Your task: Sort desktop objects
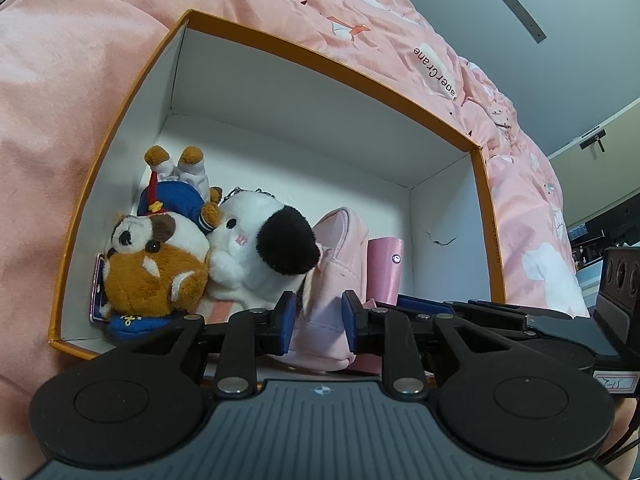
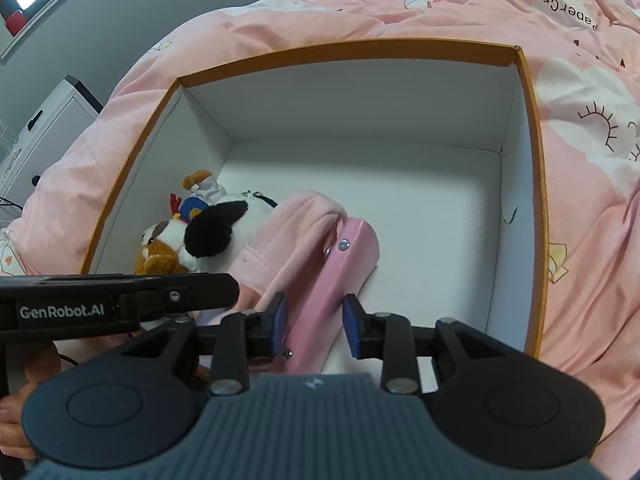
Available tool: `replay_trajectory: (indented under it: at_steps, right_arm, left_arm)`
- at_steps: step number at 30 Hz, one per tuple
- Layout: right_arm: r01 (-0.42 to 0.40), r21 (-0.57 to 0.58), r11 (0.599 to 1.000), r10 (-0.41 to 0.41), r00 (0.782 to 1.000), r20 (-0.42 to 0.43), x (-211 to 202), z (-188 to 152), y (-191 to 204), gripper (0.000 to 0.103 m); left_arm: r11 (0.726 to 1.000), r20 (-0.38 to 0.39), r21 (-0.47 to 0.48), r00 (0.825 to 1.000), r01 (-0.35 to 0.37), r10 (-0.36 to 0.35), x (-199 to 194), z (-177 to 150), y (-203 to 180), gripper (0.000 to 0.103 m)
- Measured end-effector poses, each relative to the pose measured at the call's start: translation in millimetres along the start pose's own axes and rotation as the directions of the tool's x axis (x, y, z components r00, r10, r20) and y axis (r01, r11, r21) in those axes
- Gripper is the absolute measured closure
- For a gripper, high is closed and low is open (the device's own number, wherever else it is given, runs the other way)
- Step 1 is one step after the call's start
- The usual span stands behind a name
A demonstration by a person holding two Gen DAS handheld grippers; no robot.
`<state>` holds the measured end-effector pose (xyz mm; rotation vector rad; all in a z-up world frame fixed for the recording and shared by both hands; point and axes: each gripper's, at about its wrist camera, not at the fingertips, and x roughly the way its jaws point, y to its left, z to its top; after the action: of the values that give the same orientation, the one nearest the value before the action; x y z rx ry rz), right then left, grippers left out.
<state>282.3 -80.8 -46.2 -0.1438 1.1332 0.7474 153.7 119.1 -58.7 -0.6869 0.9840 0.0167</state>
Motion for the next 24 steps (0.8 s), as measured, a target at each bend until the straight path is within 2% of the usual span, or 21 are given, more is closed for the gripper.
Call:
replay_trajectory:
  at_steps: [5, 12, 16, 20, 24]
  right_arm:
    - [0.001, 0.004, 1.000, -0.001, 1.000, -0.001, -0.8, -0.8, -0.7, 0.069]
    - [-0.019, 0.023, 1.000, 0.019, 1.000, -0.021, 5.1, -2.7, -3.6, 0.072]
    - [-0.012, 0.026, 1.000, 0.013, 0.999, -0.030, 3.3, -2.3, -7.0, 0.072]
    - [0.000, 0.016, 1.000, 0.001, 0.999, -0.040, 4.0, -2.1, -8.7, 0.073]
    - [-0.024, 0.048, 0.999, 0.026, 0.999, -0.045, 4.6, -1.7, -15.2, 0.074]
  left_arm:
    - [1.000, -0.002, 0.009, 1.000, 0.003, -0.003, -0.8, 0.5, -1.2, 0.069]
    - [0.998, -0.025, 0.057, 1.000, 0.008, -0.007, 2.3, -1.0, -7.8, 0.069]
    - [0.997, -0.041, 0.073, 0.999, 0.026, -0.023, 4.9, -2.4, -10.1, 0.075]
    - [0.994, -0.056, 0.107, 0.998, 0.032, -0.026, 7.4, -4.0, -14.7, 0.074]
    - [0.986, -0.056, 0.165, 0.998, 0.024, -0.015, 6.8, -6.0, -21.5, 0.071]
